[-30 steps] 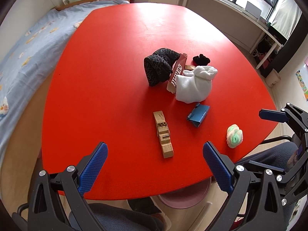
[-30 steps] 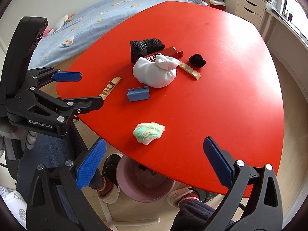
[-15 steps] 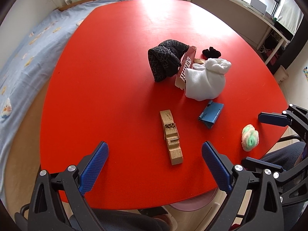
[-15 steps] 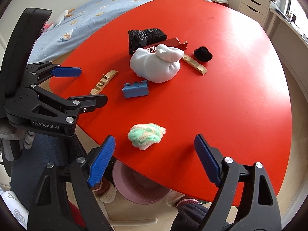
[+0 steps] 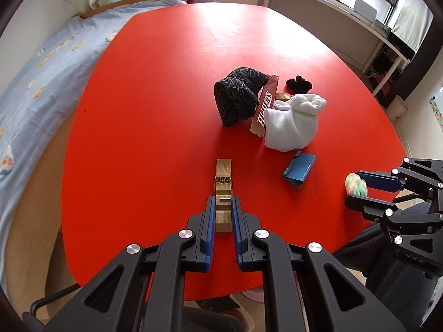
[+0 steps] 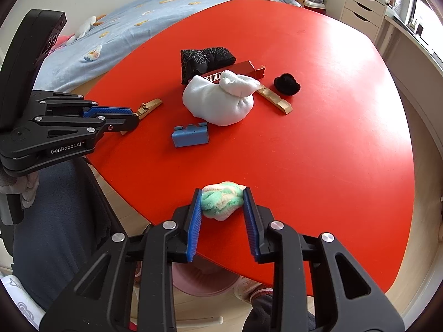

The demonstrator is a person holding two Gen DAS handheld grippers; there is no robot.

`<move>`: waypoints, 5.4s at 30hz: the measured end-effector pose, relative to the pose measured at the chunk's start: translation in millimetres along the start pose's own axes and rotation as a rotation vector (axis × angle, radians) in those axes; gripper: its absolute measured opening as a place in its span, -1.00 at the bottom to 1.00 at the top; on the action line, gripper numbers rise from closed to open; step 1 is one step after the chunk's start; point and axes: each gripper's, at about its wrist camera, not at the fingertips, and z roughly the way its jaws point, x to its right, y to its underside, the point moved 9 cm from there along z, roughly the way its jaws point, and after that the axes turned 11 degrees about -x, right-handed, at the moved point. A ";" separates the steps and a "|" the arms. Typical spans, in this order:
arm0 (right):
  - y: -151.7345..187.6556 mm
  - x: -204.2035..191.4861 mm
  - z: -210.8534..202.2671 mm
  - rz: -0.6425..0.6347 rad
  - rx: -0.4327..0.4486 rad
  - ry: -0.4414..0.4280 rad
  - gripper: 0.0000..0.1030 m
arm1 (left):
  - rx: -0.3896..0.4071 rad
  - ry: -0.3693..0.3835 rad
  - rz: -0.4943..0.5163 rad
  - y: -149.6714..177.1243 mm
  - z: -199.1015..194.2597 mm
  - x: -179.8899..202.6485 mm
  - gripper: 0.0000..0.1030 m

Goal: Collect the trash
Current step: 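Carry the tissue ball and clothespin in both grippers over the wastebasket, then open both grippers to drop the tissue ball and clothespin into the wastebasket, then move both tools back over the table toward the white sock bundle, then grasp the white sock bundle with the right gripper while the left grasps the blue clip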

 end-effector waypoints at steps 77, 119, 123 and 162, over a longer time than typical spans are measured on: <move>84.5 -14.7 -66.3 0.090 0.059 -0.062 0.91 | 0.073 0.131 0.172 69.3 -64.5 58.9 0.84; -80.6 41.6 -6.2 0.153 0.045 -0.120 0.92 | 0.058 0.133 0.258 -18.7 -7.5 49.5 0.85; -87.4 40.1 4.1 0.153 0.037 -0.138 0.92 | 0.054 0.140 0.260 -21.1 -0.6 51.8 0.84; -91.4 31.1 5.4 0.162 0.086 -0.202 -0.37 | 0.042 0.158 0.274 -21.8 -7.3 59.2 -0.64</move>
